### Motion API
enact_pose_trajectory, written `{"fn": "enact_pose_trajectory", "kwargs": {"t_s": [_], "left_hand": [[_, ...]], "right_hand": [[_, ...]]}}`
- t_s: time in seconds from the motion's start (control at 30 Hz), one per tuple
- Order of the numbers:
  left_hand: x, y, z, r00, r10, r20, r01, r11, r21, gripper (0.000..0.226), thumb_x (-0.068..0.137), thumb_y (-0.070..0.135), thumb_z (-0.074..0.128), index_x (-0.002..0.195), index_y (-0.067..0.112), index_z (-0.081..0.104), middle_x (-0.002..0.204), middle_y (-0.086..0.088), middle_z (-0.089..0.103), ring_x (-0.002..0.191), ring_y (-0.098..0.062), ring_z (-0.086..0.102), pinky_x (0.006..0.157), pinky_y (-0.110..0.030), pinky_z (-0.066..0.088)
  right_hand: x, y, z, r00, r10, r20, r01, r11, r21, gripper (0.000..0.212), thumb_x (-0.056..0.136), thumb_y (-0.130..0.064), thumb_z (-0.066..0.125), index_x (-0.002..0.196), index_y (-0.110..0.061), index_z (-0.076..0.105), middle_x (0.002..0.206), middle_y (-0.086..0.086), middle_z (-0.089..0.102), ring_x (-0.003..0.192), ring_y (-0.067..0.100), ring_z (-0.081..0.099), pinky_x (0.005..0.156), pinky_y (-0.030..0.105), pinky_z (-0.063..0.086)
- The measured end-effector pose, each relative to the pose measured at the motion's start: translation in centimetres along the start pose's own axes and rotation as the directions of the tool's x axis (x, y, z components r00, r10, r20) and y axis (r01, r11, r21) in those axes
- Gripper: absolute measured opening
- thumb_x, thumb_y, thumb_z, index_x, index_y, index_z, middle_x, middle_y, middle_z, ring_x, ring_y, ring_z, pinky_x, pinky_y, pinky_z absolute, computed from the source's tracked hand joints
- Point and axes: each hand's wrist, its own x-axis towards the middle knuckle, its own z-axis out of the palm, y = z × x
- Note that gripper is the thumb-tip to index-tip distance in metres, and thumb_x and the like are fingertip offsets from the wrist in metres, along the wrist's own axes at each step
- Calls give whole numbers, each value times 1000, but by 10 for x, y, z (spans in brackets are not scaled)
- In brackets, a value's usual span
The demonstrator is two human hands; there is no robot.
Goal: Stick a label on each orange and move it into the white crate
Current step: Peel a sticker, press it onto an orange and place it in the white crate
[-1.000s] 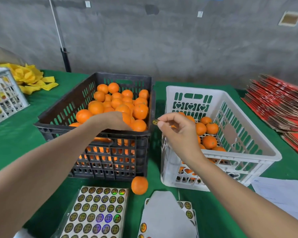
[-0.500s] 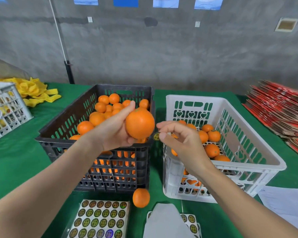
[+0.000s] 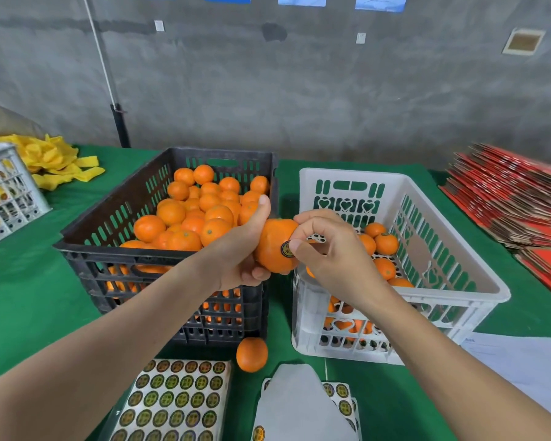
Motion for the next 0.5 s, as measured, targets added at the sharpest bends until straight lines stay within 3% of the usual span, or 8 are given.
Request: {"fn": "enact_pose_trajectory", "kwargs": {"t_s": [0.13, 0.27, 0.37, 0.5], "left_hand": [[0, -1, 4, 1000, -9, 8, 9, 1000, -21, 87, 60, 82, 38, 106, 10, 53, 72, -15, 59, 34, -13, 40, 32, -15, 28], [-1, -4, 7, 999, -24, 31, 24, 999, -24, 77, 75, 81, 33, 97, 10, 55, 60, -9, 59, 33, -12, 39, 31, -15, 28], [-2, -6, 10, 999, -22, 33, 21, 1000, 11, 75, 79, 79, 28, 90, 10, 57, 58, -9, 60, 32, -11, 37, 31, -15, 25], [-4, -5, 14, 999, -14, 31, 13, 999, 34, 79, 80, 78, 28, 100, 7, 56, 63, -13, 61, 33, -11, 37, 31, -16, 26]], "right_hand": [[-2, 2, -1, 1000, -3, -10, 3, 999, -45, 24, 88, -11, 61, 71, -27, 57, 111, -4, 51, 107, 7, 48, 97, 37, 41], [-7, 5, 5, 986, -131, -100, 109, 973, -201, 14, 87, -9, 60, 77, -17, 57, 106, -1, 54, 98, 3, 46, 82, 25, 41], [-8, 7, 4, 978, -190, -82, 161, 947, -278, 9, 86, -11, 62, 79, -14, 56, 98, -1, 55, 90, 10, 49, 74, 34, 45], [-11, 8, -1, 975, -205, -82, 182, 958, -223, 11, 83, -13, 66, 81, -19, 57, 96, -3, 53, 88, 12, 51, 72, 39, 49]]}}
